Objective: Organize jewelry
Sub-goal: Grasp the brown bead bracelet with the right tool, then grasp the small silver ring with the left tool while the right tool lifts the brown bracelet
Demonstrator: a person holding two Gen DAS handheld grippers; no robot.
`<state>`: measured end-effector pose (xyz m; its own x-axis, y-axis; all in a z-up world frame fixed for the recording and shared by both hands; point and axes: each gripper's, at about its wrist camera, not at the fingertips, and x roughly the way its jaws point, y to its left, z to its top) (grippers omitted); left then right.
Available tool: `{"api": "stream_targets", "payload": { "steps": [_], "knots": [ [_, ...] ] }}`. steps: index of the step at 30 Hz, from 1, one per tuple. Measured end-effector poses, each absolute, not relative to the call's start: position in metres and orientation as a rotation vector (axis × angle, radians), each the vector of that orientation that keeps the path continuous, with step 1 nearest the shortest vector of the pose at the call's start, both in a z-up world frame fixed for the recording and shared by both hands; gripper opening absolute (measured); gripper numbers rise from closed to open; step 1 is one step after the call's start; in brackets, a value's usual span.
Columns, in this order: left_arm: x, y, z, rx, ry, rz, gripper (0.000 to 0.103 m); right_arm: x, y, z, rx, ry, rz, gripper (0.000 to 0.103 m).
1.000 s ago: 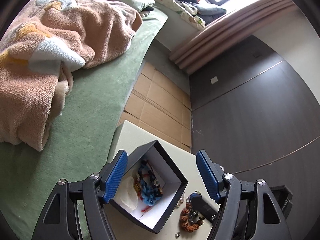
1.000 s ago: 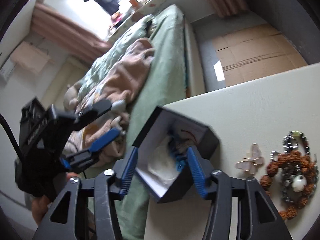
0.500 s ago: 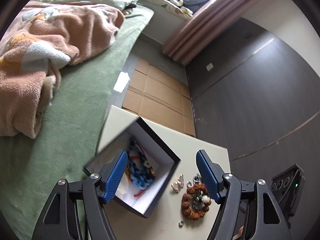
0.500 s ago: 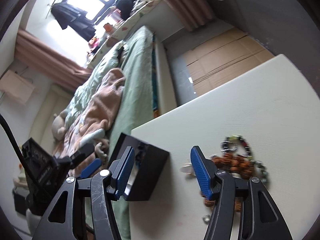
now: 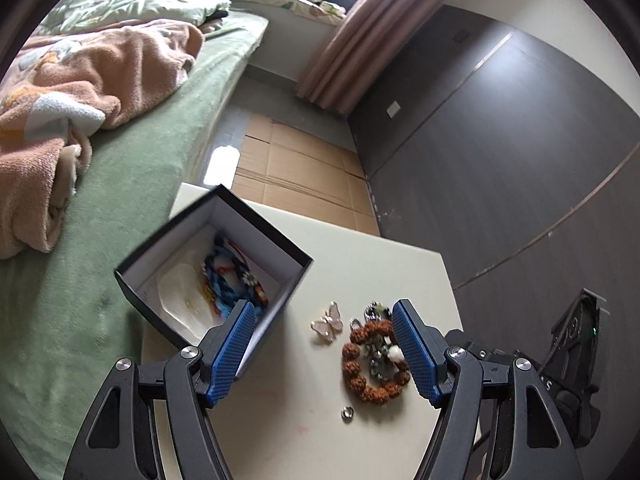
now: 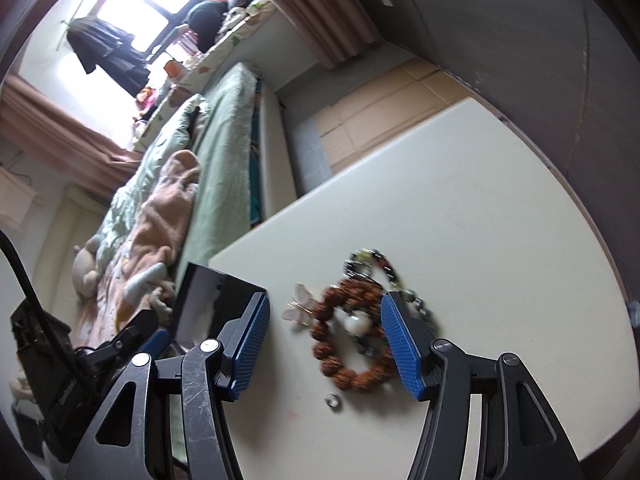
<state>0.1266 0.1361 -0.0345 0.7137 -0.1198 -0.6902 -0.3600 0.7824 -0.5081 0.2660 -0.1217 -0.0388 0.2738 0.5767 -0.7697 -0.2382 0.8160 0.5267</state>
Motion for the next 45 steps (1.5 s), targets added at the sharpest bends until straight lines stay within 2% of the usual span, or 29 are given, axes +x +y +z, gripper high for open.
{"api": "stream_targets", "payload": {
  "steps": [9,13,17,22,23,24,30,32,34,45],
  "knots": [
    [0.129,0.108,-0.040,-0.588,0.825,0.115,0.072,0.264,-0.127,-0.069,0.268,1.278,0.514,0.058],
    [0.129,0.100,-0.044,-0.558,0.855,0.110,0.065,0.261,-0.121,-0.076,0.222,1.293,0.516,0.055],
    [0.127,0.094,-0.047,-0.543,0.875,0.107,0.059,0.261,-0.113,-0.082,0.205,1.308,0.513,0.041],
    [0.123,0.092,-0.051,-0.541,0.890,0.114,0.058,0.259,-0.103,-0.088,0.128,1.299,0.487,0.040],
    [0.122,0.092,-0.051,-0.540,0.891,0.115,0.058,0.259,-0.102,-0.088,0.110,1.291,0.479,0.035],
    [0.122,0.092,-0.051,-0.539,0.891,0.115,0.058,0.259,-0.103,-0.088,0.100,1.290,0.472,0.021],
    [0.120,0.086,-0.051,-0.522,0.897,0.109,0.058,0.258,-0.122,-0.072,0.185,1.253,0.523,0.020],
    [0.120,0.082,-0.053,-0.514,0.902,0.102,0.050,0.256,-0.130,-0.060,0.228,1.222,0.561,0.020],
    [0.121,0.077,-0.055,-0.515,0.916,0.084,0.048,0.255,-0.140,-0.047,0.270,1.188,0.601,0.020],
    [0.130,0.043,-0.078,-0.395,0.999,0.063,0.047,0.248,-0.174,-0.008,0.372,1.087,0.646,0.020]
  ]
}}
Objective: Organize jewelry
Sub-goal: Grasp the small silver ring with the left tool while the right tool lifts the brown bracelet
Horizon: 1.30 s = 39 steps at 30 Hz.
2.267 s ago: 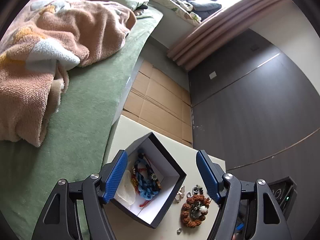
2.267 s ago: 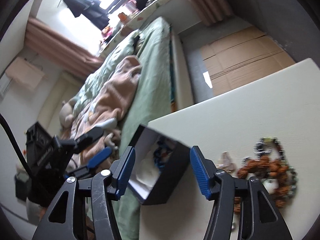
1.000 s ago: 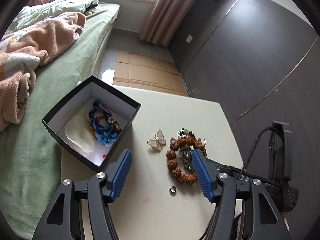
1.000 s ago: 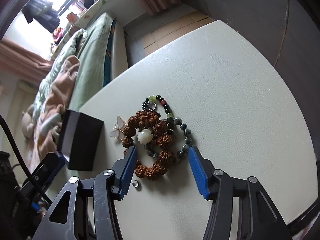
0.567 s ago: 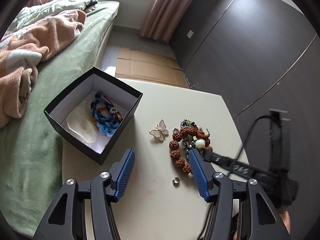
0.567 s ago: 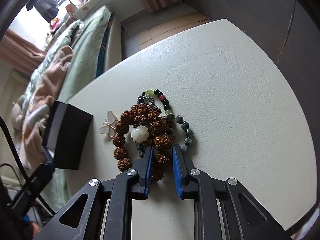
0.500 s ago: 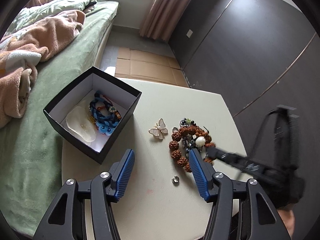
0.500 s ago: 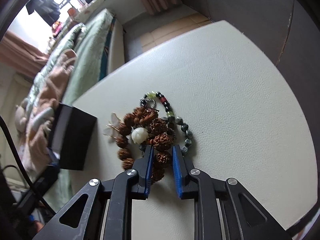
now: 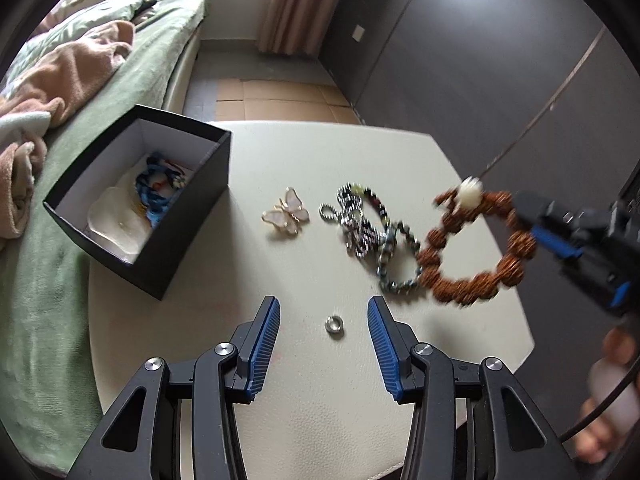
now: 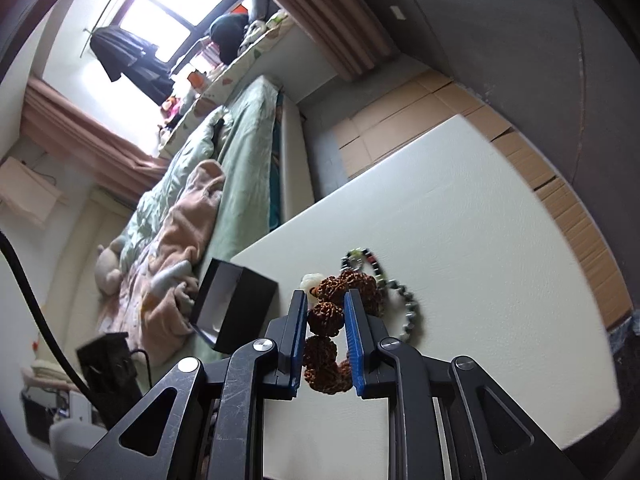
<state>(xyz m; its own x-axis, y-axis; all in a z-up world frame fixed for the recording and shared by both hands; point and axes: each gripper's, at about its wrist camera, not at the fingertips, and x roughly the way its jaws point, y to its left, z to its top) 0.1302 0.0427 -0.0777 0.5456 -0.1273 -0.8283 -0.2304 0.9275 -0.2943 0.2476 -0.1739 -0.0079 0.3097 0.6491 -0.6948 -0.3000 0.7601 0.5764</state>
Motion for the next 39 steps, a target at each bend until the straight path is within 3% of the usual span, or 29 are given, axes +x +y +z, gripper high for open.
{"api": "stream_targets", "payload": {
  "steps": [16,22,27,39],
  "knots": [
    [0.142,-0.001,-0.118,-0.186,1.070,0.106,0.042,0.259,-0.204,-0.015,0.405,1.120,0.573,0.020],
    [0.143,-0.011,-0.120,-0.094,1.050,0.166,0.031,0.259,-0.209,-0.017,0.414,1.127,0.566,0.020],
    [0.143,-0.017,-0.120,-0.078,1.036,0.150,0.014,0.260,-0.206,-0.018,0.407,1.131,0.567,0.020],
    [0.142,0.009,-0.079,-0.210,0.935,0.124,0.013,0.261,-0.191,-0.013,0.418,1.099,0.612,0.020]
  ]
}}
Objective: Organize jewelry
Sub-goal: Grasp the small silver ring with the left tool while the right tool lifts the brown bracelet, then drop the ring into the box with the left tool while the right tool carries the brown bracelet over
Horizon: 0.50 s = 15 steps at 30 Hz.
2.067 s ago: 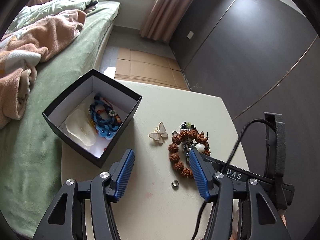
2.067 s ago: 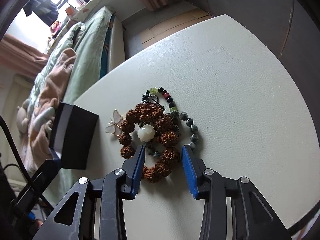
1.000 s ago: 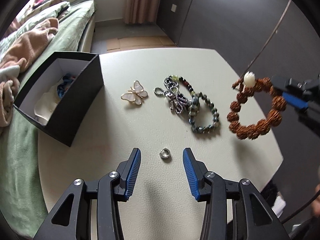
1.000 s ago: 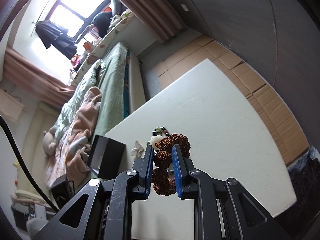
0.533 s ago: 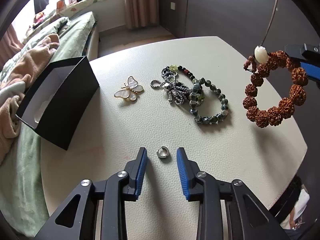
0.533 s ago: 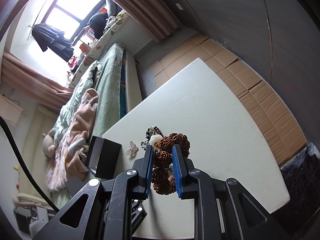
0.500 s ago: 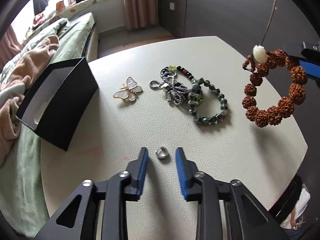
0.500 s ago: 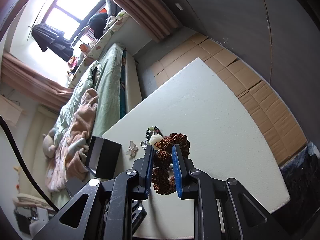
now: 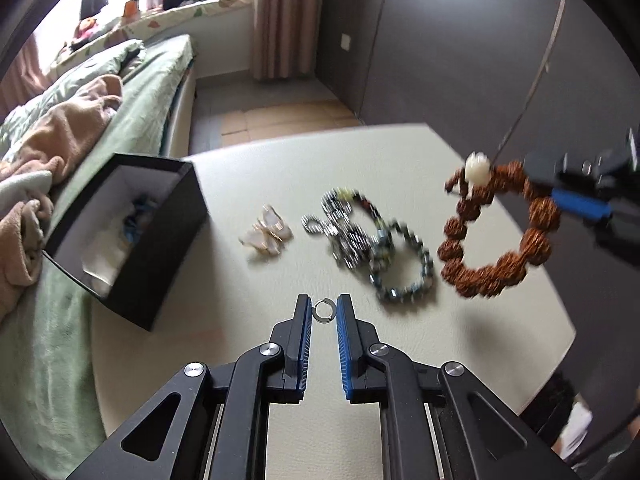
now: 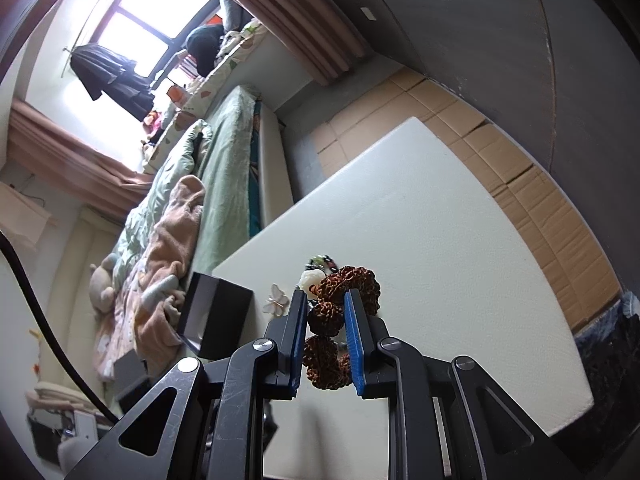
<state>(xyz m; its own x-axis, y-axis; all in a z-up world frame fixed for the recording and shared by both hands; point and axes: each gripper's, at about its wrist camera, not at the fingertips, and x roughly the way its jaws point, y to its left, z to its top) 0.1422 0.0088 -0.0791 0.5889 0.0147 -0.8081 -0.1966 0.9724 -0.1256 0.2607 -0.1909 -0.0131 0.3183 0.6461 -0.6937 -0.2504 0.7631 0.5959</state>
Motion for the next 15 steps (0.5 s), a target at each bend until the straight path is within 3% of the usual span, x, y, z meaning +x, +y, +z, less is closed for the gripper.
{"api": "stream_targets", "payload": {
  "steps": [15],
  "knots": [
    [0.137,0.088,-0.041,-0.363,0.819,0.180,0.013,0.262,-0.145,0.004,0.459,0.997,0.772,0.020]
  ]
}}
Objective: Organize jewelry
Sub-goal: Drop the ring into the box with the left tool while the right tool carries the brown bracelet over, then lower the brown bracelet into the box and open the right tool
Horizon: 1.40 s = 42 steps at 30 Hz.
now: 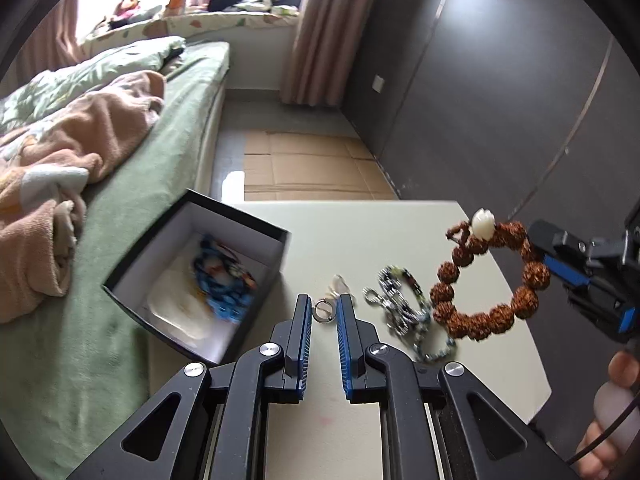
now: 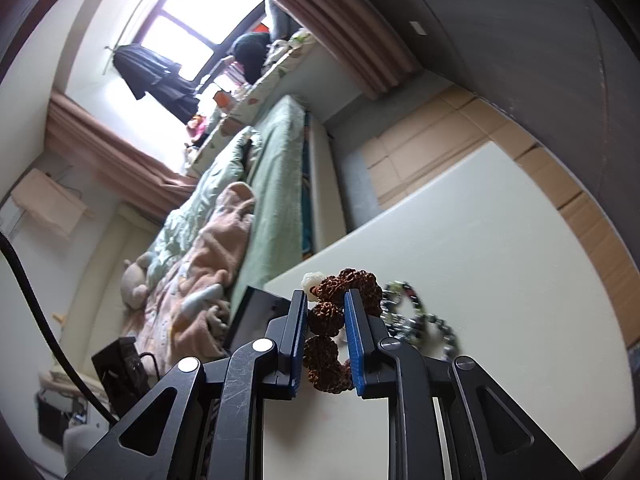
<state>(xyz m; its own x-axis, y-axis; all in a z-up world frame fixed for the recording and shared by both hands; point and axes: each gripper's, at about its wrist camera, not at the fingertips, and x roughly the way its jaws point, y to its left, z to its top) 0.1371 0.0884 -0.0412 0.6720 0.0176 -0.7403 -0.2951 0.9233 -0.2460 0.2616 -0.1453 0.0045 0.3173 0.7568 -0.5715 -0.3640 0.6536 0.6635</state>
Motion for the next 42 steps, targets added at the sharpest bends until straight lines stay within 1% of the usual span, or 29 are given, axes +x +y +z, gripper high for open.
{"api": "stream_targets", "payload": {
  "steps": [12,14,18,19,20,21,22,23,24,42],
  "knots": [
    [0.130,0.151,-0.038,-0.495,0.775,0.275,0.013,0.256,-0.107,0.008,0.465,0.967,0.890,0.020],
    [0.130,0.161,-0.038,-0.563,0.763,0.258,0.014,0.254,-0.100,0.007,0.462,0.969,0.906,0.020],
    [0.133,0.171,-0.041,-0.634,0.793,0.242,0.014,0.253,-0.087,0.004,0.468,0.978,0.935,0.020],
    [0.133,0.173,-0.041,-0.639,0.793,0.249,0.017,0.253,-0.085,0.004,0.472,0.980,0.941,0.020],
    [0.134,0.174,-0.040,-0.638,0.795,0.256,0.027,0.252,-0.081,0.003,0.480,0.983,0.951,0.020],
    [0.134,0.175,-0.039,-0.639,0.794,0.263,0.033,0.252,-0.078,0.001,0.485,0.985,0.958,0.020],
    [0.132,0.176,-0.038,-0.646,0.779,0.265,0.044,0.252,-0.075,0.001,0.485,0.986,0.963,0.020],
    [0.131,0.177,-0.036,-0.652,0.767,0.266,0.051,0.252,-0.072,0.001,0.484,0.986,0.967,0.020],
    [0.129,0.178,-0.035,-0.658,0.753,0.272,0.052,0.251,-0.068,0.000,0.482,0.985,0.970,0.020],
    [0.105,0.216,-0.029,-0.755,0.695,0.348,0.052,0.251,0.014,-0.015,0.513,0.995,1.054,0.020]
  ]
}}
